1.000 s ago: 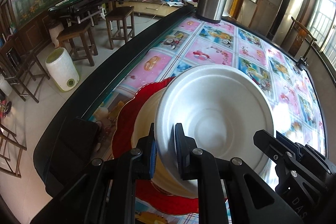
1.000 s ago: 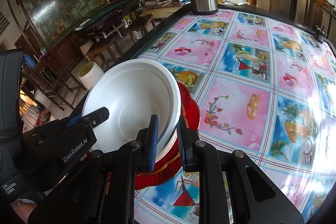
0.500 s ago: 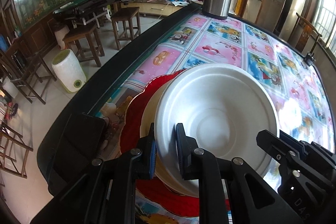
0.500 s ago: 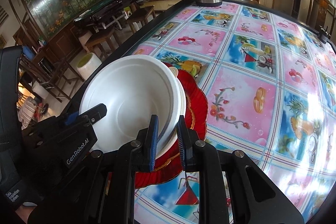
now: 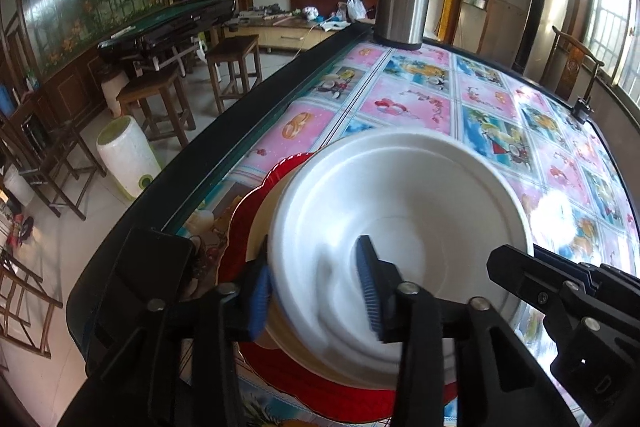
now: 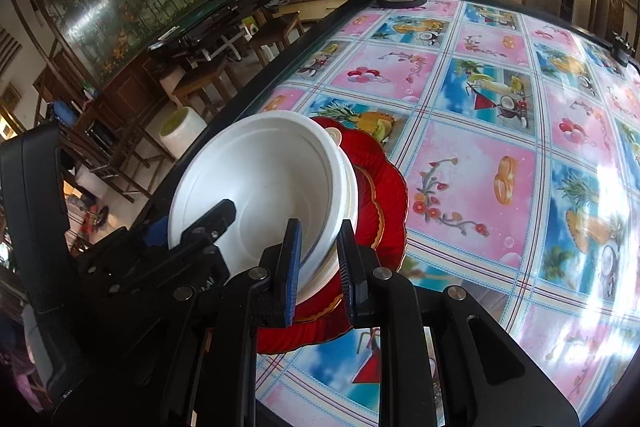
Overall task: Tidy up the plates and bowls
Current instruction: 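Open both grippers and release the smaller white bowl on the stack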
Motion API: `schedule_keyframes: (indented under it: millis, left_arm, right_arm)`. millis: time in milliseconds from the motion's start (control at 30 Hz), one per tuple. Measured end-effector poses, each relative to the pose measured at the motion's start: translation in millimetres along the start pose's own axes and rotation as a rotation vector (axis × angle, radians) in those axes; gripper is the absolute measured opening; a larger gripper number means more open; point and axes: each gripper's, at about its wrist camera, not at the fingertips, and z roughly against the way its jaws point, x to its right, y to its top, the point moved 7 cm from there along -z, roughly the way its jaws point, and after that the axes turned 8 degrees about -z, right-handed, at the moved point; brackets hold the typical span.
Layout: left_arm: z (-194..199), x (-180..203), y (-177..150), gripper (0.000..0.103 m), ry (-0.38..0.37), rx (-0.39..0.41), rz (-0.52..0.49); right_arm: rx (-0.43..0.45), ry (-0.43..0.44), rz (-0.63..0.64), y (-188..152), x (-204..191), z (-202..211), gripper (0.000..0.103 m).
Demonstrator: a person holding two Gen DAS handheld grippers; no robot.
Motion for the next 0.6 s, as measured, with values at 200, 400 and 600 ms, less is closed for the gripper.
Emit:
schedule_keyframes:
  millis: [200,400,600]
  left_arm:
    - [23.2,-14.5,12.9,0.080,0.071,0.107,0.016]
    - [33.0,-19.6,19.1,0.080,0.065,0.133,0.036]
    - [46.0,15.4,25.0,0.080,-0.016,0.202,0.003]
  right_arm:
    - [0.025,0.011,-0.003,4.2,-2.5,5.1,0.022]
    - [0.061,0.009,-0.007,3.3,-1.4,16.6,0.022]
    - [0.162,-0.077,-0.038,2.3,27.2,47.8,0.023]
